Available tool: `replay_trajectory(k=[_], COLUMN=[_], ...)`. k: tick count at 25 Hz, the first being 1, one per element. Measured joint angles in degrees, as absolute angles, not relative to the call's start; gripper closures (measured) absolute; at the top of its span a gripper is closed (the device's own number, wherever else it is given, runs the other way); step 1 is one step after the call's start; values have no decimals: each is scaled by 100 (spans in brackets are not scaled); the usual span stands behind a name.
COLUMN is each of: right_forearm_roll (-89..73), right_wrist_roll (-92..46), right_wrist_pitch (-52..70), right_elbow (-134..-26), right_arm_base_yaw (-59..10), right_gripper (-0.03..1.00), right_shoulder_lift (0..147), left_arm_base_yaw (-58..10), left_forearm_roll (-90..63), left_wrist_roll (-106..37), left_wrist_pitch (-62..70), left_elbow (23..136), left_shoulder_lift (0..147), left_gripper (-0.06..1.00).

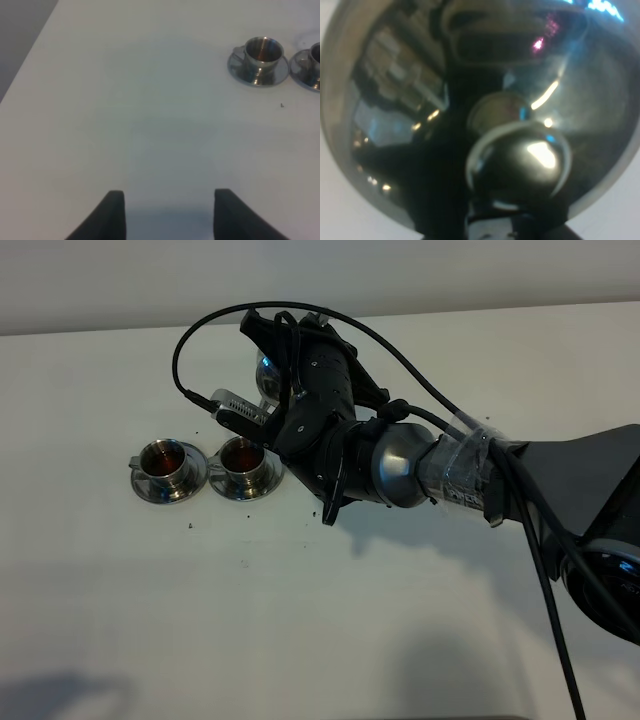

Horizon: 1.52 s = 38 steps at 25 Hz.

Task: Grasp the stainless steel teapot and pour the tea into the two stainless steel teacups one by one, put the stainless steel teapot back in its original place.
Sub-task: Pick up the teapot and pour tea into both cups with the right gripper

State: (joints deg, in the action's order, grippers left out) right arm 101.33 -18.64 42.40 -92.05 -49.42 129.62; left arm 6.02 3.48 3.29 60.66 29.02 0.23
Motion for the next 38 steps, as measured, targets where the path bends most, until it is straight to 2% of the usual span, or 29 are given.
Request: replay_trajectory(k=[11, 23, 30, 38], right_forearm_roll=[10074, 8788, 7699, 5623], right_wrist_roll=[-1901, -1601, -1478, -1202], right_wrist_pitch=[4240, 4667, 5031, 6010], right_elbow=[-9205, -9205, -9205, -9221], right_arm_base_yaw=[-4942, -5048, -5299, -5359], right_gripper=[79, 79, 79, 79], right_shoulder_lift=[12962, 12962, 12911, 12074], left_arm_base_yaw=[602, 602, 602, 602], left_forearm_roll=[348, 348, 348, 348], left_wrist_roll=[337, 332, 332, 332], left_wrist_pitch=[6066, 6066, 6066, 6066], left_elbow=[2902, 2902, 2902, 2902], left_shoulder_lift=[23, 23, 23, 23], left_gripper=[51, 51, 51, 51])
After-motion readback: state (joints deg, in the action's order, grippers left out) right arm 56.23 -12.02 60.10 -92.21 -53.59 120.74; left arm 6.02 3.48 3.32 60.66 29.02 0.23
